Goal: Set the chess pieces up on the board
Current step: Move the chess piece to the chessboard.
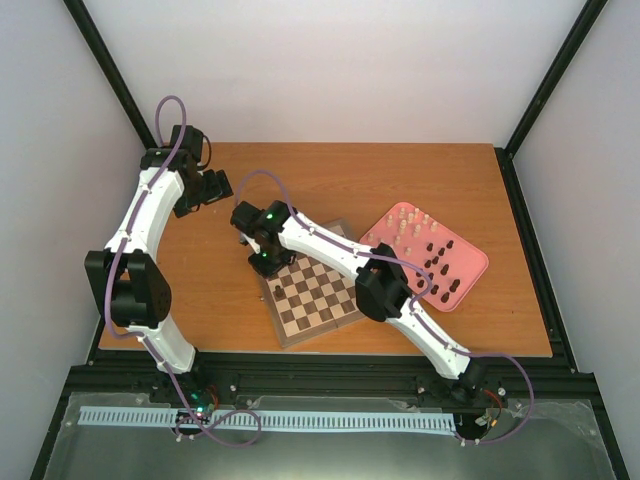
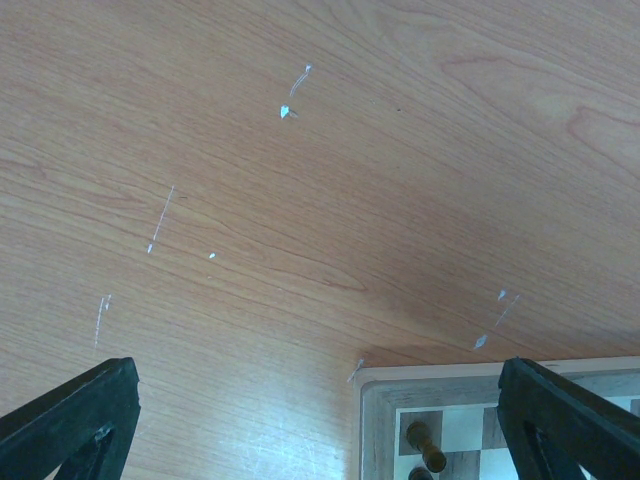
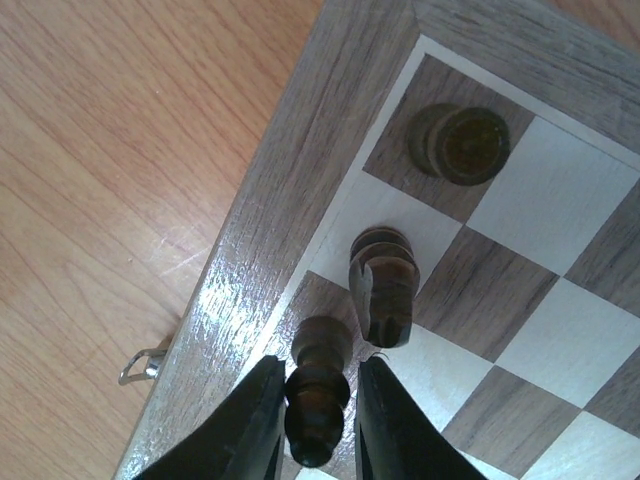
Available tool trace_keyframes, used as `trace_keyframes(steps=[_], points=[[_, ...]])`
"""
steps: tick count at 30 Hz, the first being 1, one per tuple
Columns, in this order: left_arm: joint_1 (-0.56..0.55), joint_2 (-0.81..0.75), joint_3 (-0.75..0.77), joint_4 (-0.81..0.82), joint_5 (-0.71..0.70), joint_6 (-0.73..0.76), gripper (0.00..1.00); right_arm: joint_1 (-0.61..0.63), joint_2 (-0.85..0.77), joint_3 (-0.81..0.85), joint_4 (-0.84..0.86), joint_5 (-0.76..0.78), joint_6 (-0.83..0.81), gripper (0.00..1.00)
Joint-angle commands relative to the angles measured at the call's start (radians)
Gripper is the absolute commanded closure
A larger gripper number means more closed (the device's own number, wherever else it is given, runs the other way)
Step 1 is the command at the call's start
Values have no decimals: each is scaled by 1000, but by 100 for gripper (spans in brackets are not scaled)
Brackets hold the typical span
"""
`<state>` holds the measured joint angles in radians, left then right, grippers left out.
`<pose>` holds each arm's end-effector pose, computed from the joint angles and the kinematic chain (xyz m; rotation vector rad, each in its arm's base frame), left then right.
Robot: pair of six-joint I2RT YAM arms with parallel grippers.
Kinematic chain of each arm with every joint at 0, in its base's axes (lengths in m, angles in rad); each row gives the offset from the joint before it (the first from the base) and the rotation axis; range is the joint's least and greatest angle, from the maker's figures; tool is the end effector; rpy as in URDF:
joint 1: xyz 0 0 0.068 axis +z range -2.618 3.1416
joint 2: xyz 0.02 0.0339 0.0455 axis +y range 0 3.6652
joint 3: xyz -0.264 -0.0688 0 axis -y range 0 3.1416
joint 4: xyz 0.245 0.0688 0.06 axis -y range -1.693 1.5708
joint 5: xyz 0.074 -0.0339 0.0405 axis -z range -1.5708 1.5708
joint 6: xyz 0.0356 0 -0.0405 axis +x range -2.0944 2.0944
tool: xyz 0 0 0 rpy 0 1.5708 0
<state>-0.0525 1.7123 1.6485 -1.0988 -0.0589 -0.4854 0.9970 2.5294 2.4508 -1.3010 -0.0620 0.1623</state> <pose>0.3487 -0.0162 0.3186 -0.6030 2.6645 -0.0727 0.2727 0.4260 0.1983 -1.2268 2.7447 0.2359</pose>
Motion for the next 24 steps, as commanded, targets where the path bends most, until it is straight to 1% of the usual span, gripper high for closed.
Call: trace_keyframes(steps=[1, 14, 16, 18, 21, 24], points=[[-3, -1, 30, 1, 4, 17, 0, -3, 19, 22, -6, 1, 0, 77], [-4, 9, 34, 1, 1, 19, 0, 0, -35, 0, -9, 16, -13, 66], [-4, 11, 37, -1, -1, 19, 0, 0, -51, -8, -10, 20, -12, 63], [-3, 12, 40, -2, -4, 20, 0, 1, -71, -13, -13, 31, -11, 56], [-4, 14, 43, -2, -9, 21, 0, 8, -120, -42, -2, 56, -4, 50], [-4, 14, 43, -3, -14, 21, 0, 16, -162, -67, -21, 64, -1, 46]])
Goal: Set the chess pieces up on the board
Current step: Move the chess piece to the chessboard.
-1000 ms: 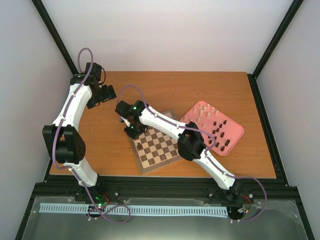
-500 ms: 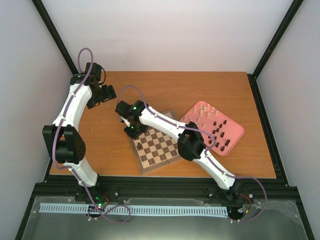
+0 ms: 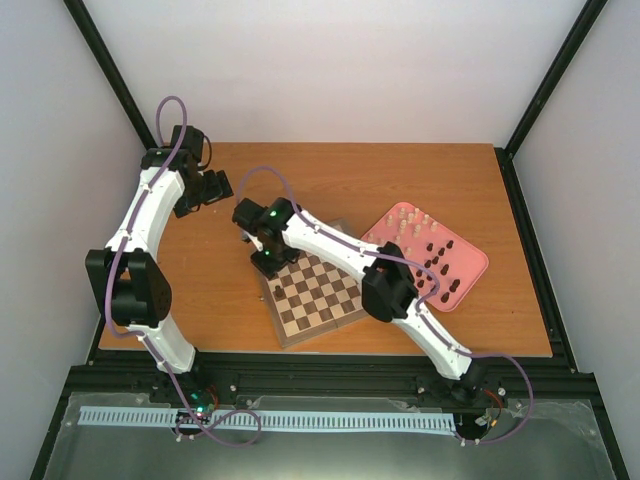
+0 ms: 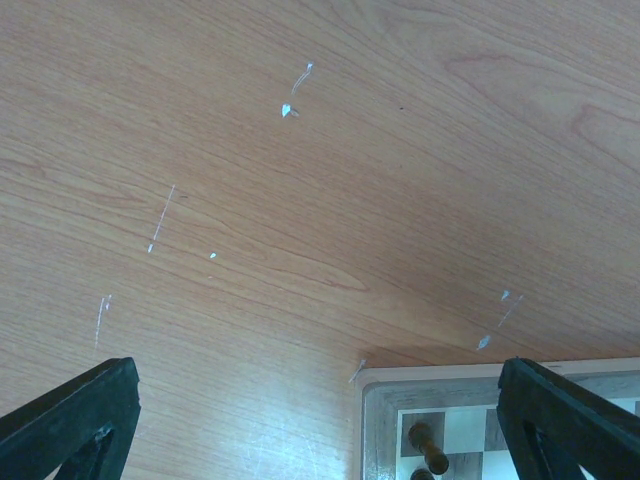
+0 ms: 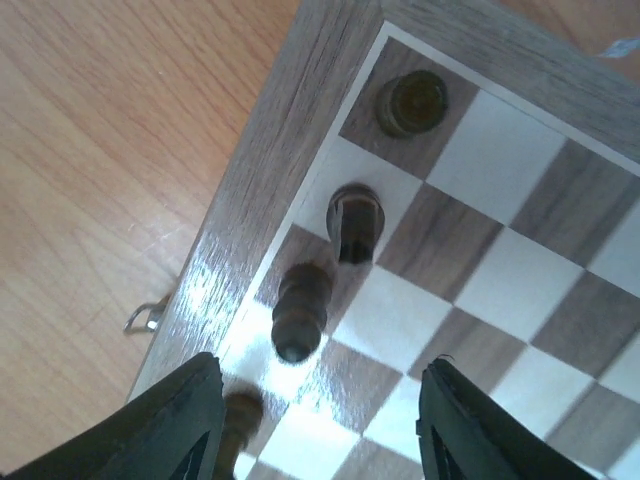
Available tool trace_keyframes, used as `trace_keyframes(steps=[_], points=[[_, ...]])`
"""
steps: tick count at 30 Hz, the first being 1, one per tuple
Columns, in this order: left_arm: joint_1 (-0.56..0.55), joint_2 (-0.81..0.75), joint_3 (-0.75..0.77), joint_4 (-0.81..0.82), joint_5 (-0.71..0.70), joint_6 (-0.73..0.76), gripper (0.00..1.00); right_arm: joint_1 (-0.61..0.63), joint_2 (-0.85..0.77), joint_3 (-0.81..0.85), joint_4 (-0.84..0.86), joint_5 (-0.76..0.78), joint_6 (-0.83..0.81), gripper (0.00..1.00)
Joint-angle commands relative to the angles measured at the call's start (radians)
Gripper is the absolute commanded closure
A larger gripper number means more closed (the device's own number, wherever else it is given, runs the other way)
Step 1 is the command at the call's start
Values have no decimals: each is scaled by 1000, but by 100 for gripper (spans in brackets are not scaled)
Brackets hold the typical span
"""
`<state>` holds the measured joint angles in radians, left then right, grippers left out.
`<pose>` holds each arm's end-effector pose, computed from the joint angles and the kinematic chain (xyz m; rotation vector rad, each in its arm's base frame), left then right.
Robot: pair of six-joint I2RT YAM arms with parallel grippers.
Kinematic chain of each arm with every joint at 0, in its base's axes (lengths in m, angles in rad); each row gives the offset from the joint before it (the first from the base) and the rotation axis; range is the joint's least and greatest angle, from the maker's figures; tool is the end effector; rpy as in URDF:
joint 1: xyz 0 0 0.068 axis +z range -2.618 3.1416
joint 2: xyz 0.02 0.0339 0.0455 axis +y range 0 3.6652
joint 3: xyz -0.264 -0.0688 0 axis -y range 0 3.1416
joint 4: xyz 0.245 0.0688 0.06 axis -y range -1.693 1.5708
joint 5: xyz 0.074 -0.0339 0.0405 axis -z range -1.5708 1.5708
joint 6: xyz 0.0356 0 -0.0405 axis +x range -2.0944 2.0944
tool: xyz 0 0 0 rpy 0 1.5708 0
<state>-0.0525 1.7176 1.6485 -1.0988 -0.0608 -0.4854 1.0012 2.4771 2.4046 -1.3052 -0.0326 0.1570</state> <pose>0.3498 -0.0162 0.3168 -0.6043 2.6690 -0.0683 0.2674 0.4196 0.2108 -1.2298 2.7268 0.1994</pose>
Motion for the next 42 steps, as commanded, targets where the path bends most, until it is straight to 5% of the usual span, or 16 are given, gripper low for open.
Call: trace_keyframes(steps=[1, 18, 42], points=[[-4, 8, 43, -3, -13, 21, 0, 15, -122, -32, -28, 35, 5, 45], [-4, 2, 25, 5, 1, 18, 0, 79, -129, -152, -49, -38, -21, 46], [-3, 3, 22, 7, 7, 17, 0, 64, -84, -189, -10, -52, -27, 64]])
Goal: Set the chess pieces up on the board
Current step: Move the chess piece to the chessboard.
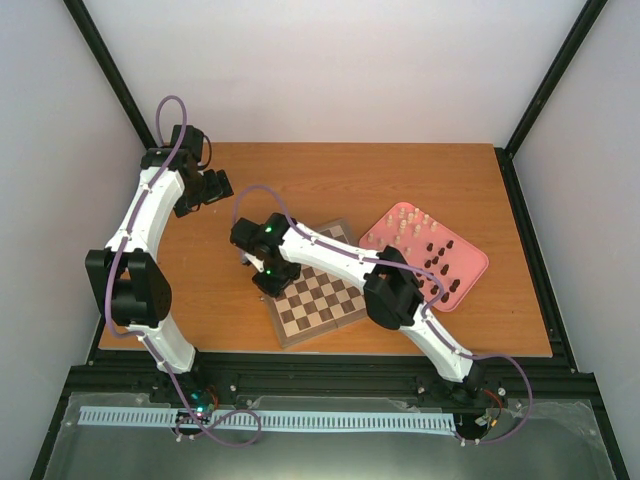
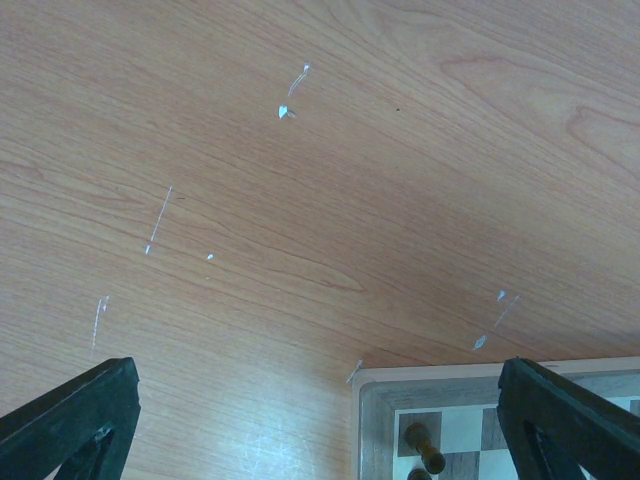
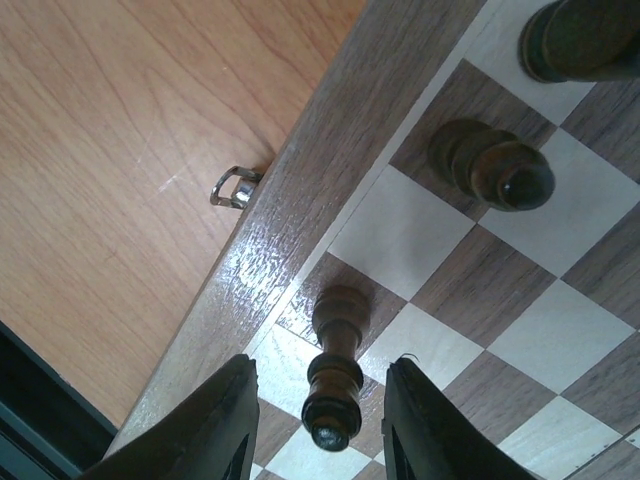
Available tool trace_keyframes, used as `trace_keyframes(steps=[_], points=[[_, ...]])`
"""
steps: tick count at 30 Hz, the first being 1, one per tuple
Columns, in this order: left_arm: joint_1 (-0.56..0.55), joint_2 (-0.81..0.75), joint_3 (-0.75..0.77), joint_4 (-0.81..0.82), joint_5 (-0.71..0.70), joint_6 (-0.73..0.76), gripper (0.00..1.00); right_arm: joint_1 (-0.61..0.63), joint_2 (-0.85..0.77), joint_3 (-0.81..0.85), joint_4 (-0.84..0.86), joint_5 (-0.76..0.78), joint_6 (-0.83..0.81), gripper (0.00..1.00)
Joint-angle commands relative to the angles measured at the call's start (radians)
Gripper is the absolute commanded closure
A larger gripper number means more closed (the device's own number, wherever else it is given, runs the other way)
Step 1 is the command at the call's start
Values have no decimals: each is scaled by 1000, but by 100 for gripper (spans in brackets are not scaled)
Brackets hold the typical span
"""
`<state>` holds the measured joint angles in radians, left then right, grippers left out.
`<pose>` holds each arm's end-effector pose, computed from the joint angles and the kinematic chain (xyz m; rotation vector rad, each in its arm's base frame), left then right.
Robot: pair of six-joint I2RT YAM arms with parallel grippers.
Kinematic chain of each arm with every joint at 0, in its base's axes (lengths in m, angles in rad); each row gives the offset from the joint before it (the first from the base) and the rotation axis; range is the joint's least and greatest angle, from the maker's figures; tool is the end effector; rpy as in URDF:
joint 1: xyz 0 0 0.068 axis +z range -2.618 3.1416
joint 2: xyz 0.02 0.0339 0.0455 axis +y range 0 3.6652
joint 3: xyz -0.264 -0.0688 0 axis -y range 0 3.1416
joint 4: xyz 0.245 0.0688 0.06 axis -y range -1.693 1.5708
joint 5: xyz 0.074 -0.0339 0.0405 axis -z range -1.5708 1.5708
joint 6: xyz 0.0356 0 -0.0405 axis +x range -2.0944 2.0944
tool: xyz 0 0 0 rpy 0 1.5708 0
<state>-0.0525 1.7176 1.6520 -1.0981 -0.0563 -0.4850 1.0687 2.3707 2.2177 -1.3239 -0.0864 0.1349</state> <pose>0.3500 -0.0164 0.3179 -0.6020 2.6664 -0.0756 0.2239 0.4143 0.2104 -1.4042 2.7717 0.1934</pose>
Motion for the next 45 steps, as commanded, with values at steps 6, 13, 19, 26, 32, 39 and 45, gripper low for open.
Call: trace_keyframes(steps=[6, 13, 19, 26, 32, 39, 45], points=[[-3, 1, 12, 7, -3, 19, 0, -9, 30, -1, 6, 5, -3, 69], [-4, 1, 14, 7, -5, 19, 0, -15, 43, 2, 10, 22, 3, 74], [-4, 1, 12, 7, -8, 20, 0, -24, 56, 11, 5, 18, 6, 84], [-3, 2, 14, 6, -11, 20, 0, -31, 46, 30, 4, 39, 13, 85], [-4, 3, 17, 4, -13, 22, 0, -35, 64, 63, 11, 34, 10, 85], [-4, 7, 17, 6, -11, 20, 0, -38, 80, 85, 10, 30, 5, 85], [-3, 9, 20, 6, -10, 20, 0, -44, 89, 89, 11, 19, 4, 84]])
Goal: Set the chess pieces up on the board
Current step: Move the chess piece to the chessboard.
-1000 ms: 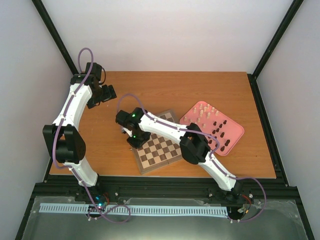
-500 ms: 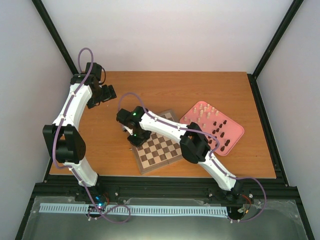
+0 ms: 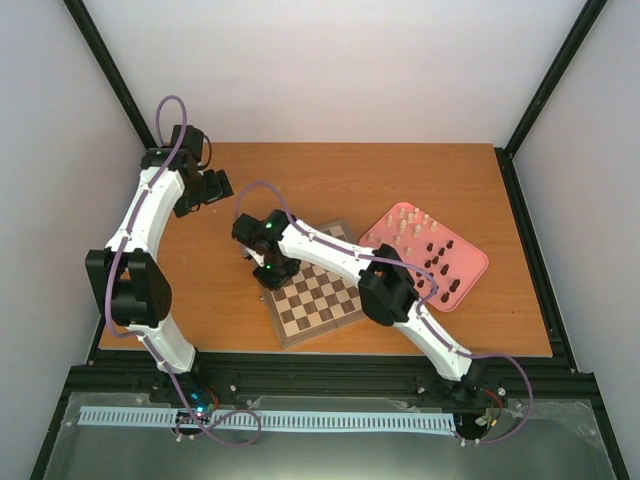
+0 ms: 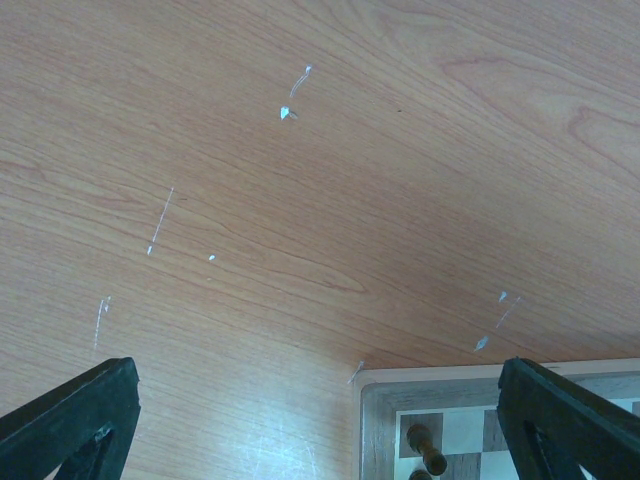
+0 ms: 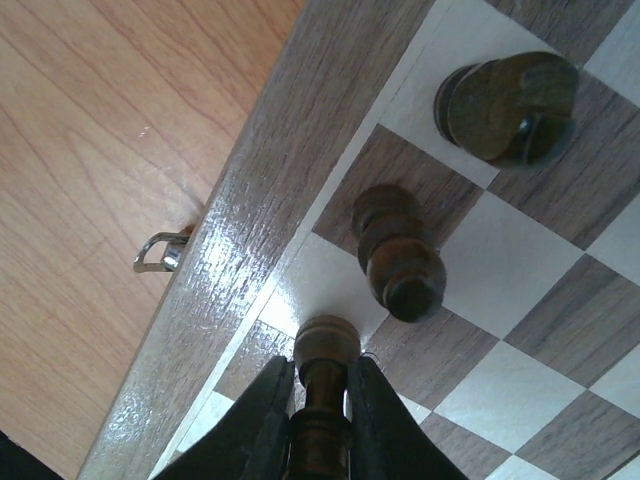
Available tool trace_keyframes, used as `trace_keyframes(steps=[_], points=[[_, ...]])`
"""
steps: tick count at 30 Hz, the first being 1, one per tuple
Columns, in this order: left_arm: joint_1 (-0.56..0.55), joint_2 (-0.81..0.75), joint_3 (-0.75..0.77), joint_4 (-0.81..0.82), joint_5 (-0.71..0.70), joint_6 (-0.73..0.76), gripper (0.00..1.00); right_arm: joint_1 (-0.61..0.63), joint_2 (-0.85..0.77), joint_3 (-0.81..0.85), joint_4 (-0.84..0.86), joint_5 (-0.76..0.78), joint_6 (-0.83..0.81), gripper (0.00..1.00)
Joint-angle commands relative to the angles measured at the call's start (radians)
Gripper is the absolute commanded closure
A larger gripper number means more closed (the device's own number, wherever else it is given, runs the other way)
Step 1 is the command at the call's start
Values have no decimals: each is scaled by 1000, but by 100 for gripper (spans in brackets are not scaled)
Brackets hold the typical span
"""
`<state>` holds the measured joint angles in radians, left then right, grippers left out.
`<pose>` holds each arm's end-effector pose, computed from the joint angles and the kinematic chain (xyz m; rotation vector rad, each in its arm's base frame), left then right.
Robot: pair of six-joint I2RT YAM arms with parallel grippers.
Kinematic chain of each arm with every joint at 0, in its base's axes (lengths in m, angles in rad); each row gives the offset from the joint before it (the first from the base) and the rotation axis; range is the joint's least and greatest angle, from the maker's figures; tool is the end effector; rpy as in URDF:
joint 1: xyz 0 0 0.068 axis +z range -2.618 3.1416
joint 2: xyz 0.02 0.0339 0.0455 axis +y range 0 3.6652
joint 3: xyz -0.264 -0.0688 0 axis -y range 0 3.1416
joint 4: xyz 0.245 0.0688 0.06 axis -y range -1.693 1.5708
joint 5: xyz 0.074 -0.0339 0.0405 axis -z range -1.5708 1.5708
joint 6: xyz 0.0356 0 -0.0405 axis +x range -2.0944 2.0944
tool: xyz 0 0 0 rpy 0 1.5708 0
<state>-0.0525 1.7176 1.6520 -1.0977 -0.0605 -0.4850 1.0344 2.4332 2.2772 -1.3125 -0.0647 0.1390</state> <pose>0.3501 -0.0162 0.3179 -0.6029 2.6648 -0.0702 0.2449 0.4164 0.1975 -1.3412 2.7810 0.1707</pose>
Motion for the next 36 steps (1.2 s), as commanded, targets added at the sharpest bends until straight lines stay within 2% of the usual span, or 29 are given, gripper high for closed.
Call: trace_keyframes(steps=[1, 17, 26, 36], points=[[-3, 10, 20, 6, -5, 20, 0, -10, 28, 32, 2, -4, -1, 84], [-3, 7, 20, 3, -2, 22, 0, -11, 48, 60, -2, -30, -3, 84], [-4, 2, 18, 5, -3, 22, 0, -9, 48, 67, -9, -16, -1, 71], [-4, 0, 19, 3, -7, 23, 0, -8, 16, 61, -5, 16, 0, 64]])
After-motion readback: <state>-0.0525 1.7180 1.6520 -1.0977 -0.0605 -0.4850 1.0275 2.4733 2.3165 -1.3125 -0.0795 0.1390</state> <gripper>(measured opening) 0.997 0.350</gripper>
